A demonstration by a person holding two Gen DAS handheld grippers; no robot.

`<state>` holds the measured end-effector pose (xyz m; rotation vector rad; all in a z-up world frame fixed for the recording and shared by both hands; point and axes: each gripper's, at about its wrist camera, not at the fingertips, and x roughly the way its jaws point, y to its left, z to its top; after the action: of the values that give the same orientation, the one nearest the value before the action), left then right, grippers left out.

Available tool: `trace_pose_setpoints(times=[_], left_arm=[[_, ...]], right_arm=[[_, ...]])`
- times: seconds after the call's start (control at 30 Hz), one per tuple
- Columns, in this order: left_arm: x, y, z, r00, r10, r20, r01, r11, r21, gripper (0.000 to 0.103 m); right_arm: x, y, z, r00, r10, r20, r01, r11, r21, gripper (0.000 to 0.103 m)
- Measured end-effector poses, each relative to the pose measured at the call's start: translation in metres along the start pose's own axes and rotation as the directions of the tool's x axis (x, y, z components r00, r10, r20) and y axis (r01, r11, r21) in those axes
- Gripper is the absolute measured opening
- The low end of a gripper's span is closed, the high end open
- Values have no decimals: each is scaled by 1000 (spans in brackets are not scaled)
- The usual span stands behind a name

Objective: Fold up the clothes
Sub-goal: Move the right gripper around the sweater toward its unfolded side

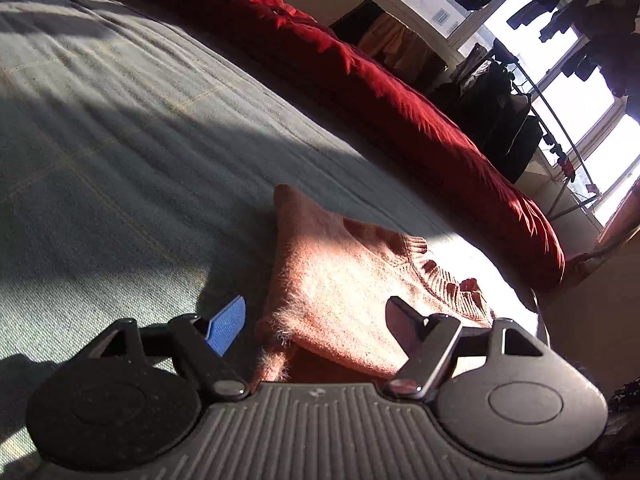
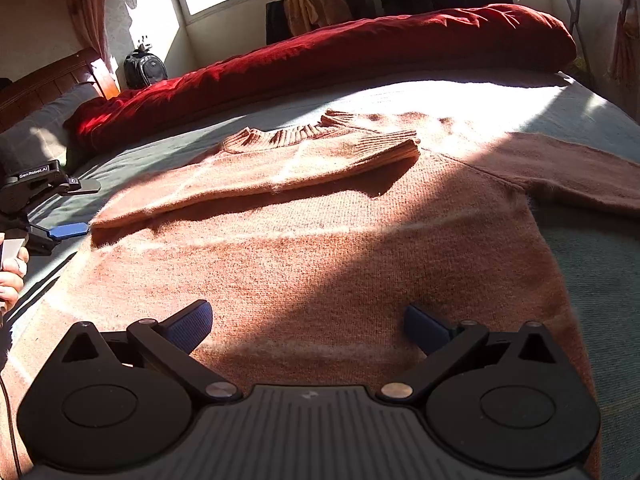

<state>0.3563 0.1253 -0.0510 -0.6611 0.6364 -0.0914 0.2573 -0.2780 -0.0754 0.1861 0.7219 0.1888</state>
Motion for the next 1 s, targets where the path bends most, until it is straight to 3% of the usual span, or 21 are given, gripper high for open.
trace_pose_setpoints(times=[0.07,0.1,0.23,0.3,0.4,0.53,0.63,0.73,0.8,0.93,1.0], left_arm=[[0,-18,8,997,-71,-15,71,996,58,79],[6,-22,8,997,-67,-31,69,995,76,80],[36,-32,5,995,-26,-96,39,989,142,81],[52,-17,0,989,45,-144,-27,992,124,78],[42,-12,-8,995,29,-96,-16,991,134,78],[22,-35,-16,996,29,-89,-5,965,263,90],[14,-41,-27,995,17,-95,16,941,338,91],[12,-37,-33,994,10,-112,31,932,360,91],[12,-37,-31,984,34,-173,35,922,385,91],[0,-31,-25,985,73,-159,-6,923,384,91],[-12,-27,-21,988,41,-151,22,920,392,91]], right_arm=[[4,5,-2,1000,-26,2,26,999,-25,103],[6,7,-2,999,-40,5,40,999,-36,103],[9,11,-4,998,-68,7,68,995,-68,103],[11,14,-4,997,-82,9,83,993,-83,103],[11,12,-5,997,-79,8,80,993,-84,103],[12,13,-8,996,-87,16,88,990,-109,103],[13,17,-11,994,-105,23,107,985,-135,103],[15,19,-11,993,-112,31,116,981,-155,103],[16,20,-10,993,-114,28,117,979,-165,103],[15,25,1,991,-136,-3,133,971,-198,103],[15,37,19,988,-145,-53,129,963,-236,103]])
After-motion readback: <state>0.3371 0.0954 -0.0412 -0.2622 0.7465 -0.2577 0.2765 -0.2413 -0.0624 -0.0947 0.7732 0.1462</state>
